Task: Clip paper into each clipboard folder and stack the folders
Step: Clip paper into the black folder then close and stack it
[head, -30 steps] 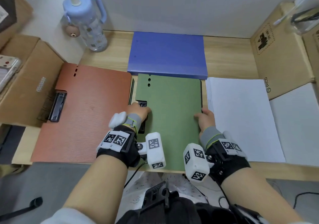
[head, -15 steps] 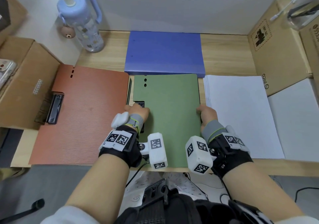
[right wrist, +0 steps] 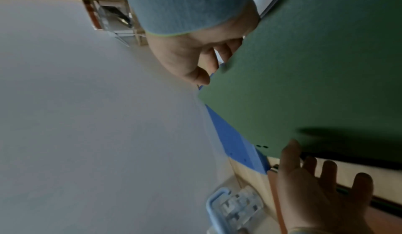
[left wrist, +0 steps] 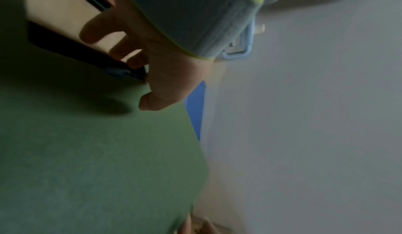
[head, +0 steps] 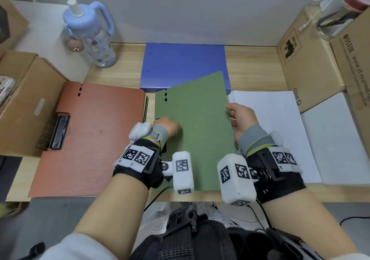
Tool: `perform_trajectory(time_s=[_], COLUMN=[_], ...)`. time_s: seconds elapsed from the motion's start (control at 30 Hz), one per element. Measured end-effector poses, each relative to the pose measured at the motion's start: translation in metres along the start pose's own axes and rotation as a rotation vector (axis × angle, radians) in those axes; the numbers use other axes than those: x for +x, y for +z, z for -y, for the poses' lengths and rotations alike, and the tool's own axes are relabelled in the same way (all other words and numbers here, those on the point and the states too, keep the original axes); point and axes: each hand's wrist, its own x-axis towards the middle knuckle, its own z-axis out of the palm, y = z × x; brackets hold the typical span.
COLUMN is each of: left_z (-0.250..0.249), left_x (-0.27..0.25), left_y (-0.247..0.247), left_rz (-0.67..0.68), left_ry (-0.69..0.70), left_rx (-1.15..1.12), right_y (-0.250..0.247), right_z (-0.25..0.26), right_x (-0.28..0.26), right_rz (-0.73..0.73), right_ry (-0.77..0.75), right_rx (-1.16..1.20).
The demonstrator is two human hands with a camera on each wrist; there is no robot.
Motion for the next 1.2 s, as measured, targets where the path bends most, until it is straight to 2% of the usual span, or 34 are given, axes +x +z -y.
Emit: perform_trajectory(time_s=[0.07,0.13,0.2,0.3,0.43,0.7,0.87,0.93,1.03,1.2], left_z=[-0.015,-0.033,-0.051,-0.067,-0.069,-0.050,-0.029,-0.017,0.003,0.030], left_x=[-0.008,-0.022,-0.036,-0.047,-0.050,-0.051,-0.049,-0.046,-0.040,-0.034], left_y=[-0.010,-0.020,-0.029,-0.038,-0.049,-0.071,-0.092,-0.105,-0.128,-0.154], left_rz=[-0.025,-0.042,-0.004,0.010,-0.080,-0.099,-0.073,-0.026,-0.016,-0.034], left_ry=[0.084,0.229,0.317,0.336,0.337,0.355,0.379,0.402,0.412,0.409], left_rx=[-0.082,-0.206,-0.333,-0.415,-0.373,-0.407,-0.510,-0.530,-0.543,-0.464], right_y=[0.003,0.008,0.013,0.026,0.042,0.069,0.090,0.097,0.110,0.109], right_z=[0.012,0.024,0.033,0.042,0.047,0.050,0.044,0.035,0.009,-0.041], right_x=[-0.012,-0.023,-0.031,-0.037,-0.043,-0.053,-0.051,-0.042,-0.020,0.030], right_rz=[0.078,0.178,0.271,0.354,0.385,0.432,0.489,0.501,0.411,0.297], right_ry=[0.004,-0.013,-0.035,-0.059,-0.098,-0.198,-0.223,-0.209,-0.209,-0.283], right_rx=[0.019,0.013,0.003,0.007,-0.010,-0.027,-0.024,-0.094,-0.303,-0.872])
